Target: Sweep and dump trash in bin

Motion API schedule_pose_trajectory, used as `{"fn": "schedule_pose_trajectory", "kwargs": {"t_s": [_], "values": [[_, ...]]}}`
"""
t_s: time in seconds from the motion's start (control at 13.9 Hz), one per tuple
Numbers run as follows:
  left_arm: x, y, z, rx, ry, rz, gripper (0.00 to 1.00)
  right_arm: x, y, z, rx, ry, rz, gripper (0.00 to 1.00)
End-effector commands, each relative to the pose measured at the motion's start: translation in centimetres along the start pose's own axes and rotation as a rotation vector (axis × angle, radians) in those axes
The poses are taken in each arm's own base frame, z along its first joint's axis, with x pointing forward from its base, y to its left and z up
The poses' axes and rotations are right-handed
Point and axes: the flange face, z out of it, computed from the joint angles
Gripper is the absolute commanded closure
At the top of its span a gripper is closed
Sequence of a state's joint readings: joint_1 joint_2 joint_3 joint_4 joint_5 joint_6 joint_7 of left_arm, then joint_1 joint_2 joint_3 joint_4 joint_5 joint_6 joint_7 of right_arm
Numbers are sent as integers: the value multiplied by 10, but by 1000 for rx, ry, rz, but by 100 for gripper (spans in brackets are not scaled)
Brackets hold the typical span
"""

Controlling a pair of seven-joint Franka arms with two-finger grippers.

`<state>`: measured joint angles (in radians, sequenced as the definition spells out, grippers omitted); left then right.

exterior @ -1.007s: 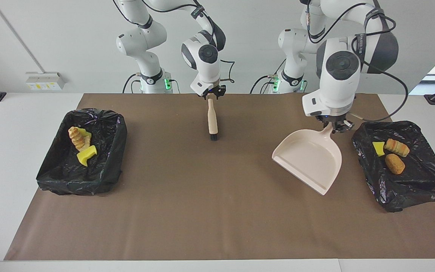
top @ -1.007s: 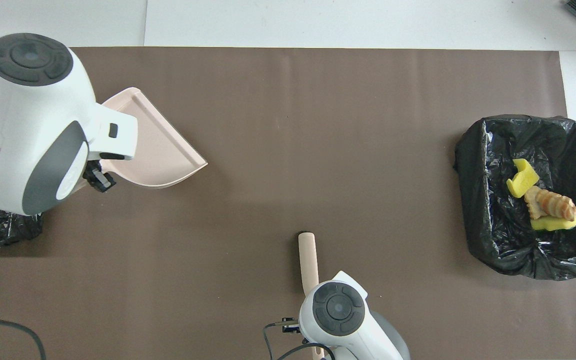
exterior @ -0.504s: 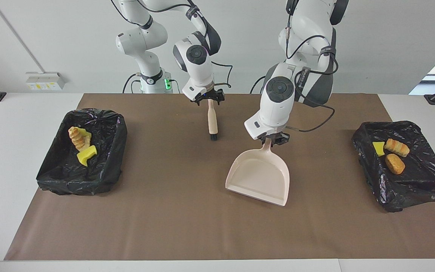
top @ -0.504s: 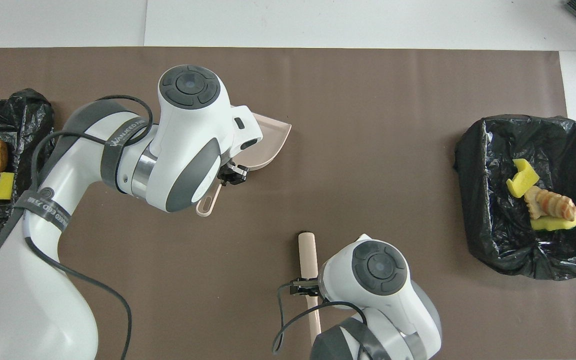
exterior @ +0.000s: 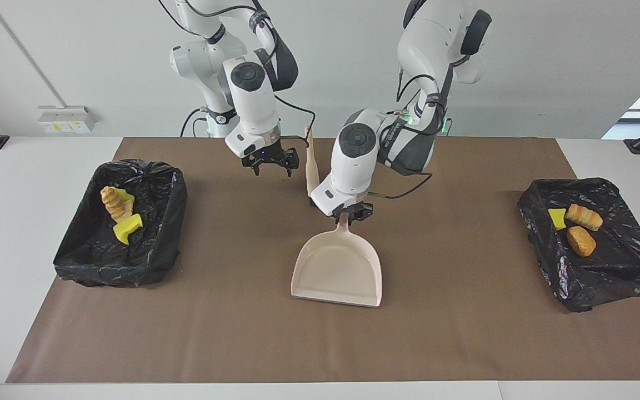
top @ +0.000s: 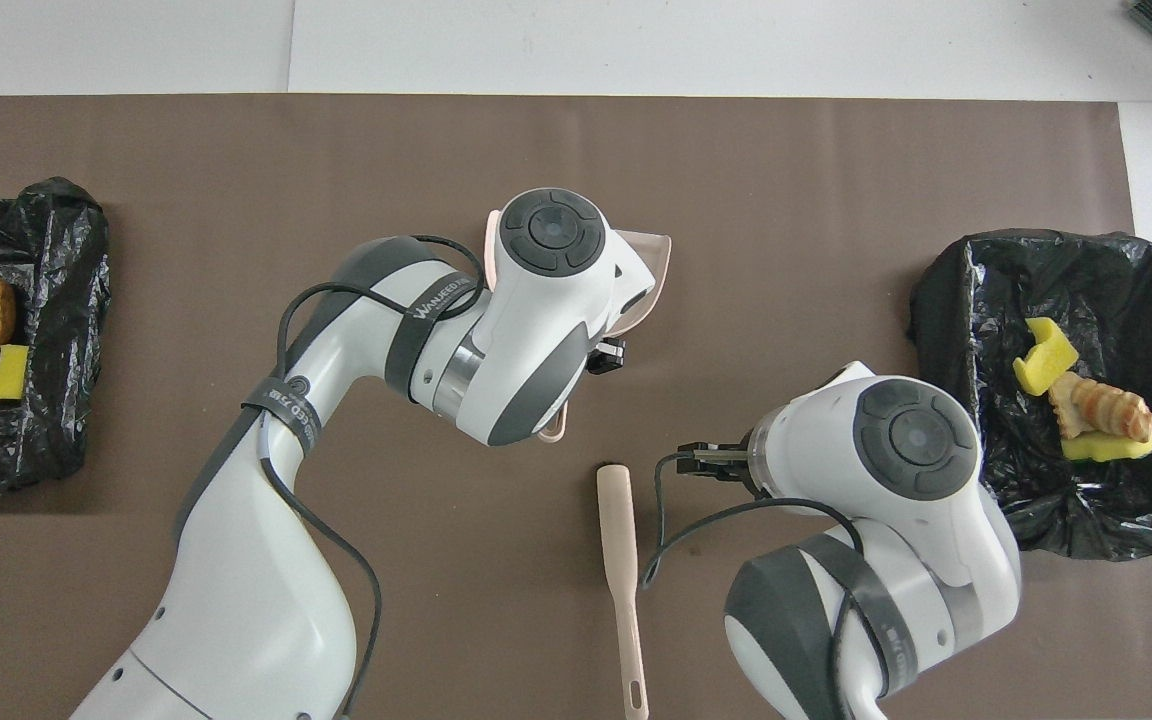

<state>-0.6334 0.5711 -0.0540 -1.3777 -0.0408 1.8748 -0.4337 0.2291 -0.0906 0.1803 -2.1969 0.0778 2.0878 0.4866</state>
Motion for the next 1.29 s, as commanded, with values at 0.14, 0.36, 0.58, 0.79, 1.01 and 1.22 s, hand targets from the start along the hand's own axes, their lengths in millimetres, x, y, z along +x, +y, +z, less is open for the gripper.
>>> {"fn": "schedule_pose_trajectory", "kwargs": {"t_s": [0.14,0.36,0.58,0.79,1.01,1.22], "values": [[-1,29,-2,-16,46,-73,93,30,22,-35,-2,65,20,0],[-2,26,-2,-5,39,-74,12,53,54,-70,-5,81,6,0],[-3,-7,-31,1,63,-101,0,76,107,-106,-5,101,-70,0],[-22,-79,-80,-8,81,-173,0,87,159,-134,-3,96,-44,0],[-49,-153,-147,-13,110,-122,0,90,195,-177,-46,100,3,0],[-85,-232,-216,-4,118,-23,0,79,214,-228,-88,77,33,0]]}}
